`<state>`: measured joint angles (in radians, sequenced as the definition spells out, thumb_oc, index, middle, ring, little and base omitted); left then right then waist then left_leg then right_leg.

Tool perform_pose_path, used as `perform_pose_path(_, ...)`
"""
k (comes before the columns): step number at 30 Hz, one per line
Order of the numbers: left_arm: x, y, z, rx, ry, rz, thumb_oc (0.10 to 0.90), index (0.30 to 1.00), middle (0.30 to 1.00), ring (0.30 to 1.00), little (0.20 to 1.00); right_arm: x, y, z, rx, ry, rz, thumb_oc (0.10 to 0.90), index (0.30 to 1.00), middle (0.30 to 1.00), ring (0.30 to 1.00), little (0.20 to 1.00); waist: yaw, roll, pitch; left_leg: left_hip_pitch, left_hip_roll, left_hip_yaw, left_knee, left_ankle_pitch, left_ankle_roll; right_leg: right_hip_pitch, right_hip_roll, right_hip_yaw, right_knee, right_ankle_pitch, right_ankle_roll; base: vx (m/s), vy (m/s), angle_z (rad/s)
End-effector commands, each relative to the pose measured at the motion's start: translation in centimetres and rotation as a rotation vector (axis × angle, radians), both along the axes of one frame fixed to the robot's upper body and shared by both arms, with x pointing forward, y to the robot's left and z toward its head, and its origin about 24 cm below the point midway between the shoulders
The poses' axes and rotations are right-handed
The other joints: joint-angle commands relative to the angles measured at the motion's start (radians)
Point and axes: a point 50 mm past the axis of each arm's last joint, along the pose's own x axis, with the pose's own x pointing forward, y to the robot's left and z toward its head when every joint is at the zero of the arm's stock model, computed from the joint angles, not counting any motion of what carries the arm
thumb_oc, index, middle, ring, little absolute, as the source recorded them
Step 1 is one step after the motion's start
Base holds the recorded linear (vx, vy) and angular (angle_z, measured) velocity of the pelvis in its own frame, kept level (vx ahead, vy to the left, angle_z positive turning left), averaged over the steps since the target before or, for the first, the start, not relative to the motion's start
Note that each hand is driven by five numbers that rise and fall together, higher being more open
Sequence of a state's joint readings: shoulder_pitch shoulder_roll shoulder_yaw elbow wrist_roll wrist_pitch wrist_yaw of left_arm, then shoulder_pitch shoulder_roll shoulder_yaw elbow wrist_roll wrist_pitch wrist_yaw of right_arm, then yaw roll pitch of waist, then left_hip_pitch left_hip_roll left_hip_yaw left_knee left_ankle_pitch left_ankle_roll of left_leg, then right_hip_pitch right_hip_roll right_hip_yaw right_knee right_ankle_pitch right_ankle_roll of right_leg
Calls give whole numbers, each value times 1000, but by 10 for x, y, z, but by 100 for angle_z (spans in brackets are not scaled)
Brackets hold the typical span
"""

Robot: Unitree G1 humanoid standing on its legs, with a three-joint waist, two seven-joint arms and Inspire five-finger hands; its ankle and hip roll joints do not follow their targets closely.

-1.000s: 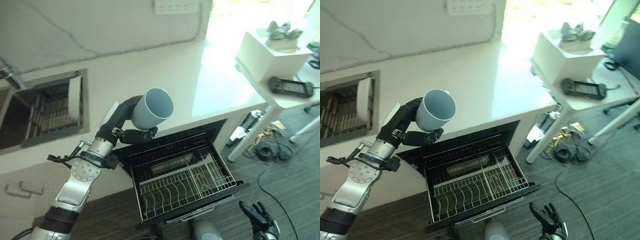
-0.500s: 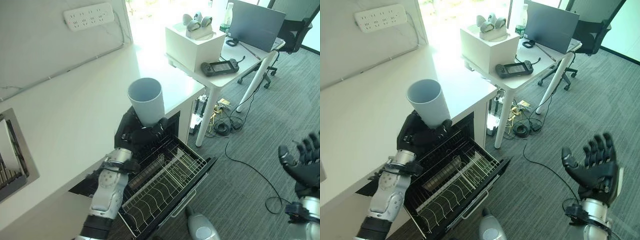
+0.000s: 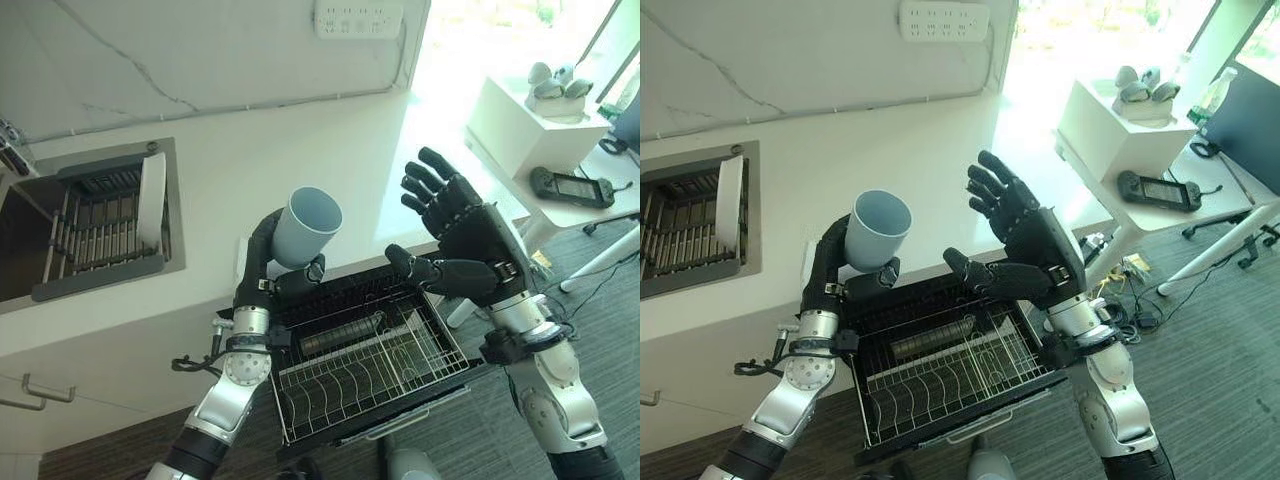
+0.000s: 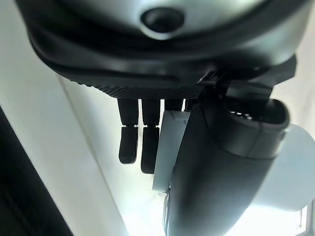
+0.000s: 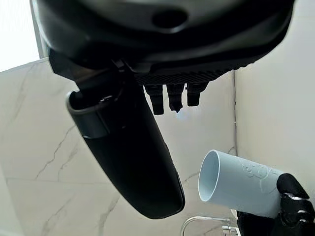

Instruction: Place the dishes in the dishwasher.

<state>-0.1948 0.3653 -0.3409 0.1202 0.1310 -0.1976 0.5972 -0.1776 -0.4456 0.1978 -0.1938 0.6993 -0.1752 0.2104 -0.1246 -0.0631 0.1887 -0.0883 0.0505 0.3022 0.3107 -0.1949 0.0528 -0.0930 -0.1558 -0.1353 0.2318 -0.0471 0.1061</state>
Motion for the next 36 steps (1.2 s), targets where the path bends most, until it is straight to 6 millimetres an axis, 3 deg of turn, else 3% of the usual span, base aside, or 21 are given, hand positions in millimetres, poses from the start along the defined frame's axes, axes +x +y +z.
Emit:
perform_pose_path(1, 1, -19, 72, -61, -454, -59, 400, 300, 300, 300, 300, -6, -9, 23, 136, -92, -19, 800, 900, 900, 900, 900, -5, 0, -66, 90, 3, -20, -11, -125, -19, -67, 2, 25, 68, -81, 57, 42, -52, 43)
perform_pose_path(4, 2, -34, 67, -88, -472, -53, 400, 300, 300, 300, 300, 6, 8, 24, 160, -56, -38, 800, 900, 900, 900, 900, 12, -6, -66, 96, 0, -39, -11, -128, -18, -51, 9, 29, 68, -88, 50, 55, -37, 11)
perform_pose_path(11, 4, -39, 66, -132, -472, -56, 400, 300, 300, 300, 300, 13, 24, 24, 162, 1, 30, 800, 900, 900, 900, 900, 23, -9, -62, 100, -2, -60, -11, -129, -19, -38, 13, 30, 68, -91, 47, 27, -9, 8)
perform_pose_path(23, 6, -55, 59, -217, -371, -102, 400, 300, 300, 300, 300, 20, 45, 31, 192, 13, 75, 800, 900, 900, 900, 900, 33, -8, -56, 109, -11, -73, -11, -132, -14, -32, 19, 43, 68, -89, 46, 7, 1, 0)
perform_pose_path(36, 5, -66, 45, -222, -298, -129, 400, 300, 300, 300, 300, 27, 54, 41, 218, 4, 59, 800, 900, 900, 900, 900, 45, -8, -51, 111, -16, -80, -11, -134, -13, -29, 18, 38, 68, -87, 46, 0, 0, 0)
